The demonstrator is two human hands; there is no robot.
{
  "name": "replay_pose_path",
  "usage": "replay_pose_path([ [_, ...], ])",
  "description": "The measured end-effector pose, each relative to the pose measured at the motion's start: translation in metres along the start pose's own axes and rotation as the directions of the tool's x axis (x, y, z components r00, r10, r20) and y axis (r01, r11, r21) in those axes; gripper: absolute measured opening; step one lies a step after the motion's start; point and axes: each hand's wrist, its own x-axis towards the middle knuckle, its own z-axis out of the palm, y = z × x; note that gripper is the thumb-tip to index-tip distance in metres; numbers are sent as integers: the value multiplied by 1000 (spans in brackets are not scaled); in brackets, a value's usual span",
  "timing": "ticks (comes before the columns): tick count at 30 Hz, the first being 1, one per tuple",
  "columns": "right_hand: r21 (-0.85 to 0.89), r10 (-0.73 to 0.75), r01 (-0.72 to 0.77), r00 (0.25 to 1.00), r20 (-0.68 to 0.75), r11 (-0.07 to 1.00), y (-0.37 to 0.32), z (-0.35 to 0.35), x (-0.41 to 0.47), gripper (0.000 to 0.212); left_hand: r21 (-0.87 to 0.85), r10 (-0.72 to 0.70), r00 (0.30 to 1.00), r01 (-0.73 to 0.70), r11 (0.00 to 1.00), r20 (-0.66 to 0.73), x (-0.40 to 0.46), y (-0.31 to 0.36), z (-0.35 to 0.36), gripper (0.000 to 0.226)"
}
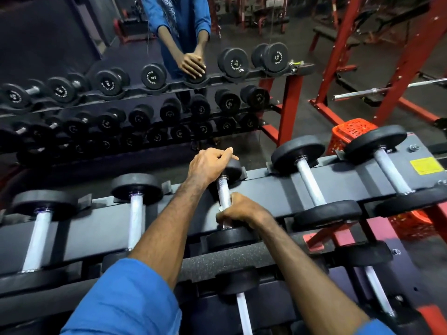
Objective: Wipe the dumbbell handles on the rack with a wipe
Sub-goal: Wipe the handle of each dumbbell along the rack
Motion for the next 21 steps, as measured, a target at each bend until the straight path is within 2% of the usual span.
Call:
replay_pose_path([
  [3,116,0,3,1000,-29,993,-14,-7,4,27,-10,-4,1000,4,1000,8,-2,1,0,45],
  [8,-19,11,-11,1000,9,1000,-6,-4,-13,21,-7,-8,1000,8,1000,10,-2,1,-1,43],
  [10,44,12,-12,1000,-2,999,-5,-5,-16,20,4,-11,1000,11,1000,8,-2,0,0,43],
  [12,142,-5,13,998,-57,990,-15,-8,-19,22,15,-11,1000,11,1000,5,-1,-1,1,44],
  [15,-39,-48,43,990,-130,998,-9,-7,-18,24,16,-5,1000,5,1000,3,1,-3,1,47],
  [17,-136,-62,37,981,-182,990,6,-6,-25,36,10,-10,1000,10,1000,0,1,-3,2,46],
  [19,-82,-53,32,963,-263,996,13,-10,-31,47,12,-16,1000,16,1000,-11,0,-3,2,42],
  [21,-59,-82,65,932,-354,996,8,-15,-35,37,14,-12,1000,12,1000,-15,0,-2,1,41],
])
